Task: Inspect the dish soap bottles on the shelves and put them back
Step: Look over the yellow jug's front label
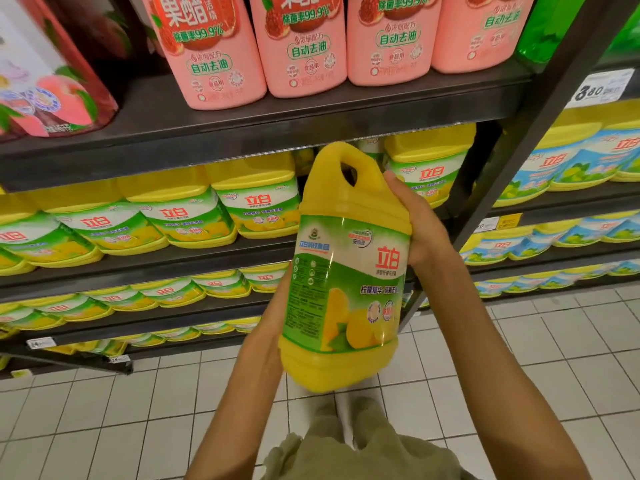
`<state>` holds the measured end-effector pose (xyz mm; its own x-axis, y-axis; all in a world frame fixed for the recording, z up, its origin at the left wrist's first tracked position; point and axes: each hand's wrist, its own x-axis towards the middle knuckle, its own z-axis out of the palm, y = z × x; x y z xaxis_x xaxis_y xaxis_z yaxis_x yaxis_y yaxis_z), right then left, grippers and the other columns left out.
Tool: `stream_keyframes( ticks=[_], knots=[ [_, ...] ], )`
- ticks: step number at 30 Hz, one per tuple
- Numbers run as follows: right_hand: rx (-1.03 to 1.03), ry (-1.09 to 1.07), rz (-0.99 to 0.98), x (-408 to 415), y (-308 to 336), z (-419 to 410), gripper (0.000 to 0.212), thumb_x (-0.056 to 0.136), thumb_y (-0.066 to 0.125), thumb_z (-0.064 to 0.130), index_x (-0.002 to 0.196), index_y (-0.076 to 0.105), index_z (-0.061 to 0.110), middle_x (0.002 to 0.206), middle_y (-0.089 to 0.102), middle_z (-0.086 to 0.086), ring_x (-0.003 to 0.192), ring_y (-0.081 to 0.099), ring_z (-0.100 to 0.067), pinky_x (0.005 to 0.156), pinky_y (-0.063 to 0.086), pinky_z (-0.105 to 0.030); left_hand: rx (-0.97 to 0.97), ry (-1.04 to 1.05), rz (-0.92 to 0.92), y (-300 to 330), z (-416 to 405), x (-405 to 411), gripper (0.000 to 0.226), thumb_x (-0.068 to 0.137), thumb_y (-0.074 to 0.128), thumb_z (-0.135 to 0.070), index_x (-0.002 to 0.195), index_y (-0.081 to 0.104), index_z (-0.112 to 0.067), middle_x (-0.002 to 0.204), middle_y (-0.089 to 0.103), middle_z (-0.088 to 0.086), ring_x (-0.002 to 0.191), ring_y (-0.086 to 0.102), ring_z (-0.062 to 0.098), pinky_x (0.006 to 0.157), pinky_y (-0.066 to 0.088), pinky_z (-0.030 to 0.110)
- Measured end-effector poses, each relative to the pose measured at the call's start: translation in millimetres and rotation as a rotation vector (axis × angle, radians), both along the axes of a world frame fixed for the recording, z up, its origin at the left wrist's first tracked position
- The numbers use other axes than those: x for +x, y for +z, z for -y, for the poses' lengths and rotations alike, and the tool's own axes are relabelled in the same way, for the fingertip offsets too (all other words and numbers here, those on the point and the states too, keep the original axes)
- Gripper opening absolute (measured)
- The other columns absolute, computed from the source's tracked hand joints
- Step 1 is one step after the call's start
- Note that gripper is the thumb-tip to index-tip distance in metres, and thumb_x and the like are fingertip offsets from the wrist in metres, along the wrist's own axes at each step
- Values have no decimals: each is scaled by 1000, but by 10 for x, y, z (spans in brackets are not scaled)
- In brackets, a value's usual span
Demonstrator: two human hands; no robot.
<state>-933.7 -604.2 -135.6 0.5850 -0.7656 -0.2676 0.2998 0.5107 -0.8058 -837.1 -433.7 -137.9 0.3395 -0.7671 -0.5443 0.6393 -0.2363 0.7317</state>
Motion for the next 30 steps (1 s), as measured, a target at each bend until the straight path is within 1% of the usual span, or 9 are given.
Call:
stream_keyframes(
  ticks=[2,4,7,10,13,17,21,26,30],
  knots=[
    [-8,-56,-82,-33,16,62,13,84,70,35,87,76,24,93,75,-8,88,71,-31,82,58,-49,-120,-48,-42,-9,60,138,46,99,35,-37,76,63,-10,54,68,1,50,66,9,52,53,17],
    [23,-113,-128,-53,23,99,14,85,71,34,92,71,22,96,73,-10,91,70,-32,84,57,-50,-192,-118,-73,24,59,270,53,90,45,-56,101,74,-14,99,74,12,92,71,25,77,59,35],
    [36,-168,-199,-41,77,115,16,84,74,34,90,67,21,86,73,-7,80,72,-28,70,60,-43,-265,-256,73,-70,35,388,62,81,60,-62,130,58,-23,130,61,13,118,59,32,88,54,43],
    [48,-162,-262,-8,140,129,19,82,75,36,90,63,23,80,73,-5,71,72,-24,59,60,-36,-214,-217,121,-45,77,353,63,81,68,-48,134,53,-18,126,64,13,114,62,34,88,55,45],
    [44,-129,-255,-19,174,113,13,87,70,34,86,63,23,71,74,-2,70,71,-22,65,60,-38,-202,-191,-32,-54,56,313,59,76,70,-46,126,62,-17,123,66,14,112,64,33,85,56,45],
    [27,22,-165,-93,21,-29,26,93,59,43,111,63,25,103,75,-9,90,74,-26,72,61,-41,-284,-198,-217,-96,51,264,54,74,70,-53,118,69,-22,125,65,13,114,62,33,83,54,47],
    [78,126,-196,-67,-98,-180,36,89,61,50,112,66,23,110,73,-14,103,69,-34,92,54,-52,-240,-197,-260,-137,54,232,49,87,49,-55,116,70,-22,123,66,13,112,63,32,82,55,47],
    [49,125,-251,-89,-76,-204,36,88,62,48,110,67,21,103,75,-13,93,73,-30,77,60,-44,-47,-250,-38,-124,21,335,59,74,57,-60,121,63,-24,119,68,11,107,67,29,80,58,42],
    [-196,89,-195,-115,32,-188,45,87,64,47,127,58,26,108,75,-2,96,73,-22,73,61,-35,-97,-217,73,-109,40,299,58,71,61,-57,119,62,-24,115,71,8,105,68,25,76,59,34]
  ],
)
